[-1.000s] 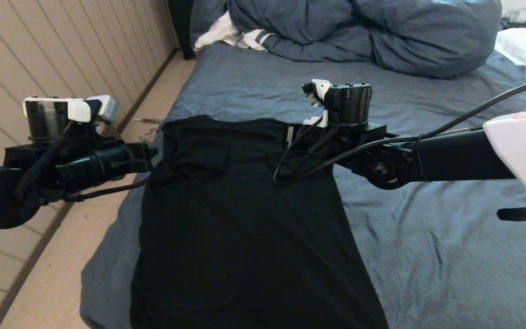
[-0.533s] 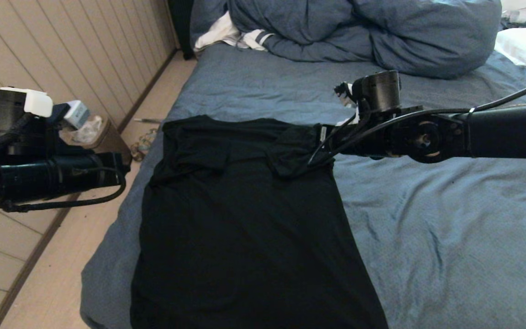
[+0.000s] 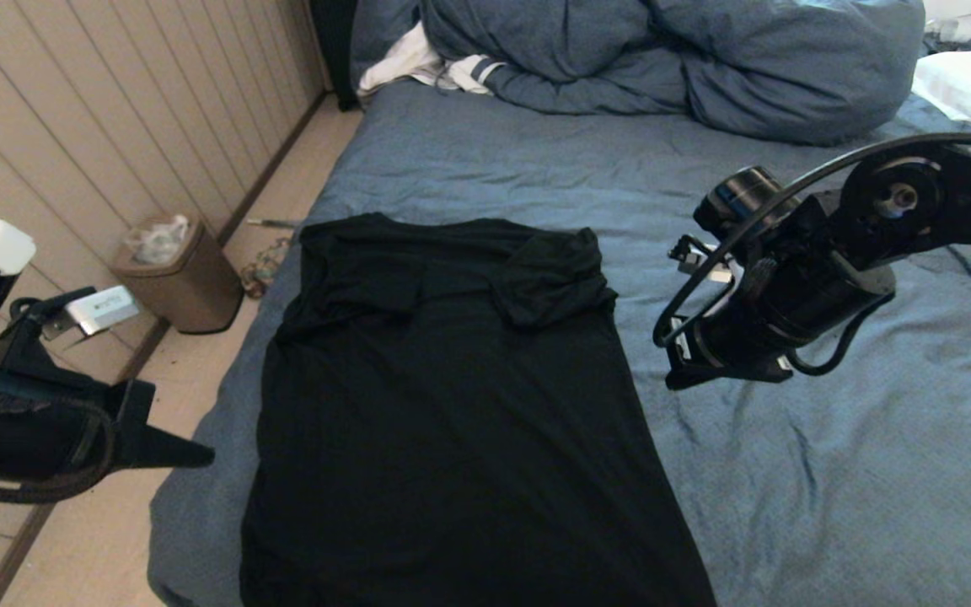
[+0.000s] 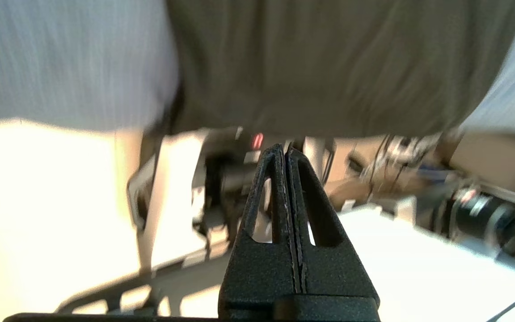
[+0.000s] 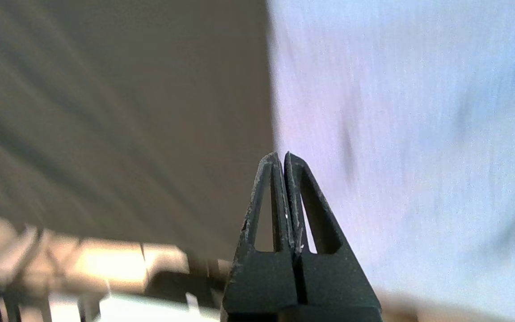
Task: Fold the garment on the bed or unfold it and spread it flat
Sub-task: Fold the black T-shirt
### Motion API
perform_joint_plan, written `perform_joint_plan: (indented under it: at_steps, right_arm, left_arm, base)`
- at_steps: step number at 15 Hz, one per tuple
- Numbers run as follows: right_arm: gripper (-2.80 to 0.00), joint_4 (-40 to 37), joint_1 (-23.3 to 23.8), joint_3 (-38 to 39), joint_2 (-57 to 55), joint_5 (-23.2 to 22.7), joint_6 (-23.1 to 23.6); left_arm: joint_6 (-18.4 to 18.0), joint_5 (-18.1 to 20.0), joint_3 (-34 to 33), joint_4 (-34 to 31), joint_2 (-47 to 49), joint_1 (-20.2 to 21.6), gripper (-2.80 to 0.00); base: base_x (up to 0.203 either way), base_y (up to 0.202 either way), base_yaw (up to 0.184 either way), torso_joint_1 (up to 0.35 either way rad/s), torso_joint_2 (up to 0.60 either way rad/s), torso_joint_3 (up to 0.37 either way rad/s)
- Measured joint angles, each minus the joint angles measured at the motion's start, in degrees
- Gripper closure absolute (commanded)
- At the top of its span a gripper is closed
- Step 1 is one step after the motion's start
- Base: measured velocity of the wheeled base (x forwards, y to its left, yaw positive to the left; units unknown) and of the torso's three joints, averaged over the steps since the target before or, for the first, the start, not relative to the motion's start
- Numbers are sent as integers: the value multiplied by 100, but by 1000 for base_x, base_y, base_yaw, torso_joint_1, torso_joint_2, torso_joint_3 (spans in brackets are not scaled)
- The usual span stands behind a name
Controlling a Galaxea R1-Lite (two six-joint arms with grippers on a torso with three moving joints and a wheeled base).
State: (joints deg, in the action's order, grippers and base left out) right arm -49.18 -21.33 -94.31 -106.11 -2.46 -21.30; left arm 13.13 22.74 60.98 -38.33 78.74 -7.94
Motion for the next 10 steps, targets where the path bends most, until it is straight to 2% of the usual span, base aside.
perform_joint_plan:
  at_steps: [3, 7, 10]
  right_arm:
    - [0, -17, -109, 823, 403, -89, 20]
    - [0, 34, -243, 1457, 845, -707, 44]
    - [0, 320, -256, 1884, 941, -810, 74]
  left_arm:
    - [-414, 30, -520, -125, -115, 2, 0]
    - [-537, 59, -853, -188, -154, 2, 0]
    - [-761, 313, -1535, -105, -267, -5, 0]
  base:
    - [0, 0, 0, 0, 0, 0]
    - [0, 0, 0, 0, 0, 0]
    - [0, 0, 0, 0, 0, 0]
